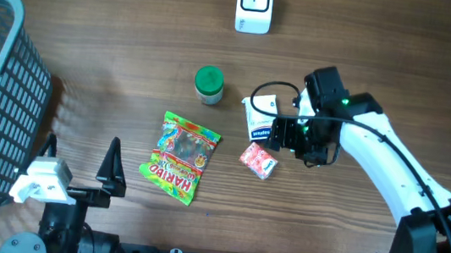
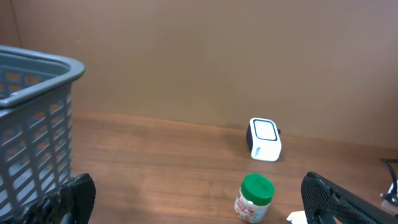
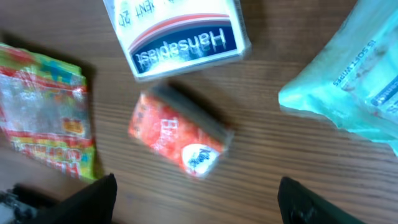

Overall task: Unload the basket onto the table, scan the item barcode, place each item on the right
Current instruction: 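Grasp the red-orange tissue pack with the right gripper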

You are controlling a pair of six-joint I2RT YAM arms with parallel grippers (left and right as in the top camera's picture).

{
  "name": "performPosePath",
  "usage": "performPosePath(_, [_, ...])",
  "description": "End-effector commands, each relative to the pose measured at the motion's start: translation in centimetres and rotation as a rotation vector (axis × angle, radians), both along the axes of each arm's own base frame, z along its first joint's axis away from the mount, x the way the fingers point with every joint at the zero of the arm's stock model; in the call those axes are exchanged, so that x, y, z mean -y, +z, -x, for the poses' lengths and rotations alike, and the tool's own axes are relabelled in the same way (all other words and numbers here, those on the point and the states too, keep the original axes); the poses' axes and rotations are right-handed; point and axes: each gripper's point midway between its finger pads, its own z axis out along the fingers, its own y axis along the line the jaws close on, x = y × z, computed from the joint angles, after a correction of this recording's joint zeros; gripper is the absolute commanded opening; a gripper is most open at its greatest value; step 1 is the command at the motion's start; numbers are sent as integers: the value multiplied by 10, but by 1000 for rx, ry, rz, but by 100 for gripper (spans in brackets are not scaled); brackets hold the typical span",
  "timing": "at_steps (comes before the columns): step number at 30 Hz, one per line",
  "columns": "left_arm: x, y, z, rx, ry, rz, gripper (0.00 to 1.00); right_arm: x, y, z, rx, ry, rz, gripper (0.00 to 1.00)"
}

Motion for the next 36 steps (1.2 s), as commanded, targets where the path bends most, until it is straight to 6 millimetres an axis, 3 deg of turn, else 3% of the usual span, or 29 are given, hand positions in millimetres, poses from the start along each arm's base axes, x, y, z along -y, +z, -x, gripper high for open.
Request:
performPosePath(1, [-4,-9,0,-35,26,7,100,4,-35,18,-50,-39,1,83])
performPosePath(5, [-4,-19,-1,-68,26,3,100,-10,-52,23,-20,-31,-111,83])
performPosePath(11, [-5,-43,3,-166,27,-9,100,-8,-64,24,-7,-84,-118,82])
performPosePath(12, [-5,-45,4,-175,27,-10,100,-5,-66,22,-8,-110,-98,77])
performPosePath(15, [-5,-48,4,-186,27,-11,100,4,-73,24,-26,-144,-42,46])
performPosePath(17, [-5,-50,5,-197,26,-13,100,8,-81,29,-50,-150,-17,9])
performPosePath(20, [-5,-57,7,-227,26,-16,100,10,-89,35,-89,-173,-4,4])
performPosePath(23, [-5,-63,8,-253,27,-19,100,1,-71,30,-88,-168,-74,4])
performPosePath(26, [-5,-72,11,-291,26,-24,100,-6,-29,28,-71,-98,-146,5])
performPosePath(29, [-6,-81,14,-327,27,-28,100,-19,14,39,-49,35,-264,4])
performPosePath(33, [-6,-88,17,-361,27,-32,100,-58,79,60,36,284,-643,4])
performPosePath(36, [-6,-95,21,-392,27,-36,100,-72,109,73,0,327,-865,4])
